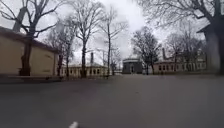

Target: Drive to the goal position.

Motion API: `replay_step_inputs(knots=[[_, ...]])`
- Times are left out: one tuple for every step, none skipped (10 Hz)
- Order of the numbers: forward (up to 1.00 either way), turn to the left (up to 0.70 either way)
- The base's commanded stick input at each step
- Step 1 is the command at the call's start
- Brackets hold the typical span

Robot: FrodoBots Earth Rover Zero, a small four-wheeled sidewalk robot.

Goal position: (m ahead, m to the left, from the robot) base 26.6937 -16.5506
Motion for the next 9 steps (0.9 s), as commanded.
replay_step_inputs(knots=[[1.0, -0.29], [1.0, 0.0], [1.0, 0.0], [1.0, 0.0], [1.0, 0.0], [1.0, 0.0], [1.0, 0.0], [1.0, 0.0], [1.0, 0.0]])
